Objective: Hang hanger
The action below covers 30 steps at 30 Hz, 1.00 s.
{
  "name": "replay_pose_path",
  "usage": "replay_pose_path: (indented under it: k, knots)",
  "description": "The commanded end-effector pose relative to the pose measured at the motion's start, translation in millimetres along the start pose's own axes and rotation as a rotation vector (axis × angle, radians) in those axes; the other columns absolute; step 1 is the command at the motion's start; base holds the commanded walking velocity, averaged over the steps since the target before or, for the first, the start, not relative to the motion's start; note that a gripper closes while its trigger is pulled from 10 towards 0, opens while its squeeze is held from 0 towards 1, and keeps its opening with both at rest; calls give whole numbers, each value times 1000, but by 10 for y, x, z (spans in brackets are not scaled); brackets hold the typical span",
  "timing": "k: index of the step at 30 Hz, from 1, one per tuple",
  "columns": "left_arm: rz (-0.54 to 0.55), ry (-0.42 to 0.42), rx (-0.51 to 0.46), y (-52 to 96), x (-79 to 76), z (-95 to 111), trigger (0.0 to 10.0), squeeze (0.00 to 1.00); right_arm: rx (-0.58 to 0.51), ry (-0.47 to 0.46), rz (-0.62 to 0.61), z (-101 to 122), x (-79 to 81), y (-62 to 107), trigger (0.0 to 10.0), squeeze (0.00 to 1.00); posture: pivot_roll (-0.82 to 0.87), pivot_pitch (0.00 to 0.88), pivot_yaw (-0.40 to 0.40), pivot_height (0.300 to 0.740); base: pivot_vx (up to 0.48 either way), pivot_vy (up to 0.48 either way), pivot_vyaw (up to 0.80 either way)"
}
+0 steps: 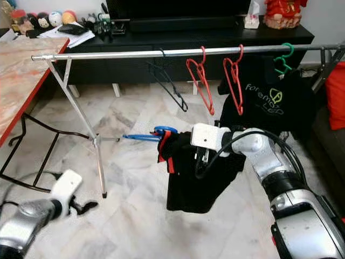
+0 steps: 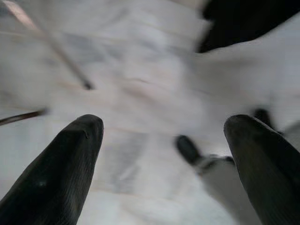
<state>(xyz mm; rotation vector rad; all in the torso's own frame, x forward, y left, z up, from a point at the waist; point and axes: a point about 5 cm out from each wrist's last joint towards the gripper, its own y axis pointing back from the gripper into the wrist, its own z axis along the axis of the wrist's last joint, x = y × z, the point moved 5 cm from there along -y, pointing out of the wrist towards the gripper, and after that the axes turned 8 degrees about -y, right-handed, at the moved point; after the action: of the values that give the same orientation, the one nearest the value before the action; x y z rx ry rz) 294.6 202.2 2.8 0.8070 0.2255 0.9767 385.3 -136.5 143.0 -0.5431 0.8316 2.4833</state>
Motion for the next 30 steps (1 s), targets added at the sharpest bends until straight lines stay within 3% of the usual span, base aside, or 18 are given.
replay_pose_path:
  k: [1, 3, 7, 11, 14, 15, 18, 19, 20, 22, 24, 26, 29, 30]
  knots:
    - [-58, 37, -45, -15, -72, 45, 10000, 0, -73, 12, -33, 198, -98, 6, 10000, 0, -60, 87, 59, 740, 0, 0, 0]
    - [-104, 84, -129, -37, -123, 175, 10000, 0, -104, 7, -3, 266, -34, -34, 10000, 0, -60, 87, 59, 740, 0, 0, 0]
    - [-139, 163, -207, -76, -129, 286, 10000, 0, -133, 18, 36, 344, 70, -107, 10000, 0, -57, 88, 61, 740, 0, 0, 0]
    - [-168, 158, -194, -157, -189, 261, 10000, 0, -168, 9, 26, 445, 66, -148, 10000, 0, -67, 88, 67, 740, 0, 0, 0]
    - [-80, 158, -216, -233, -110, 297, 10000, 0, -166, -3, -12, 453, 19, -154, 10000, 0, -80, 80, 65, 740, 0, 0, 0]
    - [-80, 158, -216, -233, -110, 297, 10000, 0, -166, -3, -12, 453, 19, -154, 10000, 0, -80, 80, 65, 740, 0, 0, 0]
    - [87, 152, -321, -184, 104, 442, 10000, 0, -169, -70, -53, 361, 109, -209, 10000, 0, -80, 77, 59, 740, 0, 0, 0]
    - [87, 152, -321, -184, 104, 442, 10000, 0, -169, -70, -53, 361, 109, -209, 10000, 0, -80, 77, 59, 740, 0, 0, 0]
    - [189, 127, -377, -123, 188, 485, 10000, 0, -171, -152, -139, 261, 147, -261, 10000, 0, -70, 74, 52, 740, 0, 0, 0]
    - [217, 137, -396, -103, 205, 491, 10000, 0, -169, -184, -172, 216, 159, -275, 10000, 0, -64, 73, 50, 740, 0, 0, 0]
    - [270, 144, -423, -49, 213, 465, 10000, 0, -158, -280, -251, 68, 211, -279, 10000, 0, -66, 70, 50, 740, 0, 0, 0]
    - [351, 167, -445, 9, 262, 406, 10000, 0, -183, -411, -363, -71, 227, -221, 10000, 0, -68, 64, 45, 740, 0, 0, 0]
    - [392, 191, -465, 42, 280, 383, 10000, 0, -187, -514, -489, -218, 206, -142, 10000, 0, -68, 64, 45, 740, 0, 0, 0]
    - [422, 189, -486, 65, 278, 383, 10000, 0, -187, -595, -577, -336, 248, -92, 10000, 0, -74, 56, 41, 740, 0, 0, 0]
